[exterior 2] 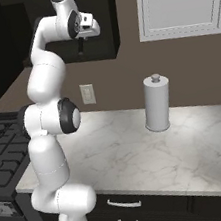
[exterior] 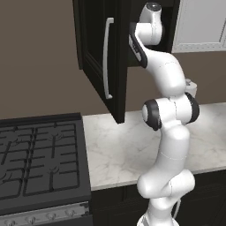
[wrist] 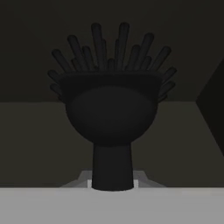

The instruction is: Pick up the dish brush and dish brush from the sink, and place them back in the cabinet, and close the cabinet door.

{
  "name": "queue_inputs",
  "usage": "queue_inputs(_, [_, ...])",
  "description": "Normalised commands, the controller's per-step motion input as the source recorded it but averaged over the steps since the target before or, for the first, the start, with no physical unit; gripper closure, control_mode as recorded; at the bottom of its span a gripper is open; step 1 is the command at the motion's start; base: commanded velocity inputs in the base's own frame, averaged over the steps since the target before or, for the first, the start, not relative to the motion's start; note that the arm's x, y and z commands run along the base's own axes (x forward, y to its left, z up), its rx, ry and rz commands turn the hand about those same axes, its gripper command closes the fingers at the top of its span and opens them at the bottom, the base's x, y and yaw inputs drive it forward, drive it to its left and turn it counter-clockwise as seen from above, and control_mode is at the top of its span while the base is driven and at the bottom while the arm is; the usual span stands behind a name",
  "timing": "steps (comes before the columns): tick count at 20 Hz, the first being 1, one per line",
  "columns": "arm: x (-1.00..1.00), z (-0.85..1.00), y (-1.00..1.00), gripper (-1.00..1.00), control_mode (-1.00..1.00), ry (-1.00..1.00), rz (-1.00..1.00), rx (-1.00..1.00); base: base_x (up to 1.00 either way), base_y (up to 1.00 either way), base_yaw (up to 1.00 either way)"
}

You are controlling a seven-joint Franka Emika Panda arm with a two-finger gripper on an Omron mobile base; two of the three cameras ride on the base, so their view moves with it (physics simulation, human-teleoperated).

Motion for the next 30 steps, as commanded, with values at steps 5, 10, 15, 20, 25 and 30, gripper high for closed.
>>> queue_inputs(5, [0.0, -0.09, 0.0, 1.0, -1.0, -0.01, 0.0, 0.0, 0.0, 0.0, 0.0])
queue_inputs(10, [0.0, -0.03, 0.0, 1.0, -1.0, 0.0, 0.0, 0.0, 0.0, 0.0, 0.0])
queue_inputs(15, [0.0, -0.03, 0.0, -1.0, -1.0, -0.01, 0.0, 0.0, 0.0, 0.0, 0.0])
queue_inputs(20, [0.0, -0.02, 0.0, -1.0, -1.0, -0.02, 0.0, 0.0, 0.0, 0.0, 0.0])
queue_inputs(25, [0.0, -0.03, 0.0, -1.0, -1.0, -0.05, 0.0, 0.0, 0.0, 0.0, 0.0])
queue_inputs(30, [0.0, -0.06, 0.0, -1.0, -1.0, -0.11, 0.0, 0.0, 0.0, 0.0, 0.0])
